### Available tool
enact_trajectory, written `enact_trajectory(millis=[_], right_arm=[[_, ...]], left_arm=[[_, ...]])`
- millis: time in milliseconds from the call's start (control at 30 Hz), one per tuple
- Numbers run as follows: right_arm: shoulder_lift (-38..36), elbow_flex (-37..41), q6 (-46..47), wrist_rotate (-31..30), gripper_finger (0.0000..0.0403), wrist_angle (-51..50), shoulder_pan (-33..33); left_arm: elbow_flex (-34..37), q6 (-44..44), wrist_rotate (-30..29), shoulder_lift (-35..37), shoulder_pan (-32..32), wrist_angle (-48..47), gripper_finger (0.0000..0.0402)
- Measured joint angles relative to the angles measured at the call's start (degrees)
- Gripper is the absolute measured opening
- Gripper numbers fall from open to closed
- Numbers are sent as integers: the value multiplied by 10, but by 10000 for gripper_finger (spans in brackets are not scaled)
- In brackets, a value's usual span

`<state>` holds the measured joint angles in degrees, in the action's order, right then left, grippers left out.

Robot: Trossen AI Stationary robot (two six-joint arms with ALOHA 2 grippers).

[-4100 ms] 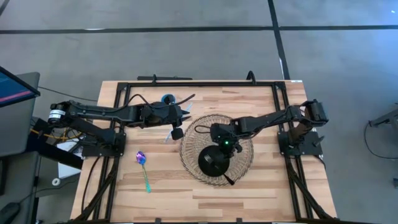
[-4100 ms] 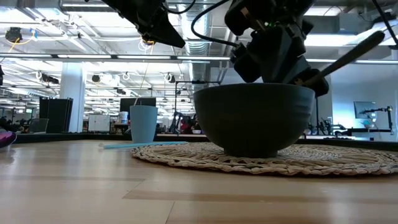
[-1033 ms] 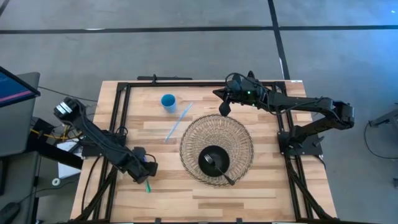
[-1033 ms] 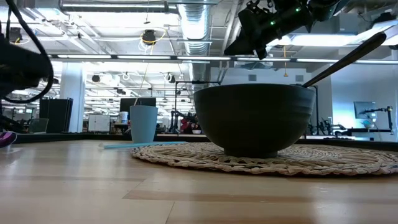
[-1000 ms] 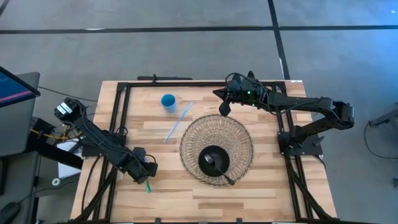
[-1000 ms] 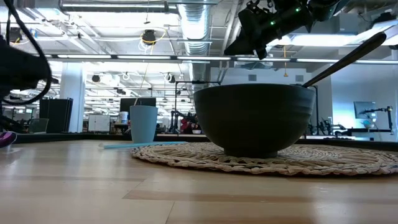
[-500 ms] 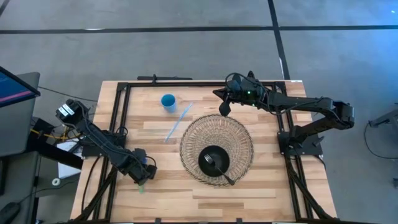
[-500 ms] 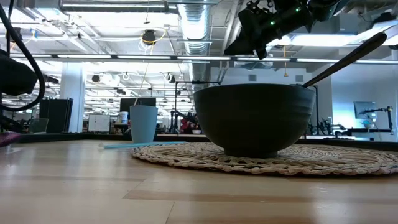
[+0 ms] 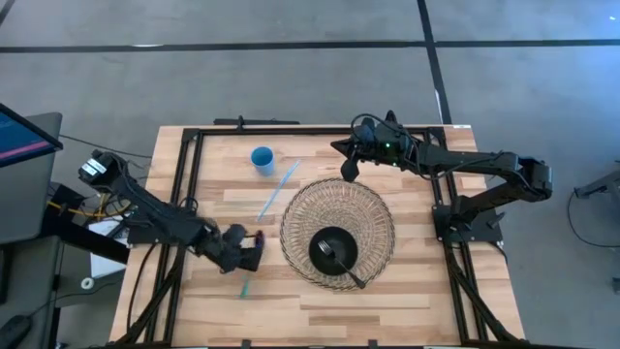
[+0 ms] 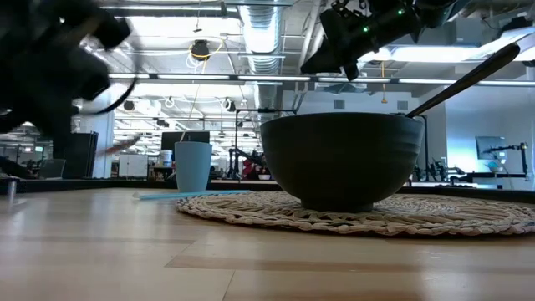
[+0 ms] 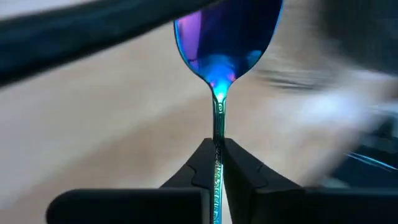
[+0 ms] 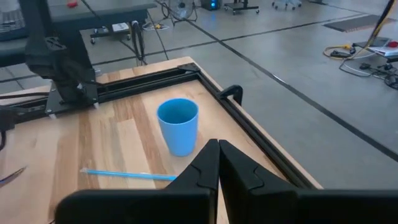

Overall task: Pick & Place Utensil
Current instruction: Put the purple spoon into the black bowl

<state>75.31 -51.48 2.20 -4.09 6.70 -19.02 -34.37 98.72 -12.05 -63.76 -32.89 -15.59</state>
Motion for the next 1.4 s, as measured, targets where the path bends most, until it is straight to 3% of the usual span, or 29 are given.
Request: enact_trajectory(millis=[233, 500, 633, 900, 1167, 1267, 1400], right_arm=[[0, 0, -15, 2, 1, 2, 17], [0, 0, -42, 3, 1, -1, 39], [0, 0, -54, 2, 1, -7, 45], [0, 0, -57, 2, 1, -9, 48], [0, 0, -28, 9, 1, -30, 56], [0, 0, -27, 40, 1, -49, 63], [0, 0, -26, 133, 1, -71, 79]], left_arm=[[-1, -53, 100, 7, 108, 223, 20], [-3, -16, 216, -70, 190, 306, 21], [-44, -27, 252, -115, 209, 380, 21], [-148, -84, 387, -211, 236, 386, 21], [-182, -100, 507, -287, 260, 386, 21], [-182, -96, 530, -307, 263, 384, 21], [-182, -76, 545, -321, 266, 384, 21]])
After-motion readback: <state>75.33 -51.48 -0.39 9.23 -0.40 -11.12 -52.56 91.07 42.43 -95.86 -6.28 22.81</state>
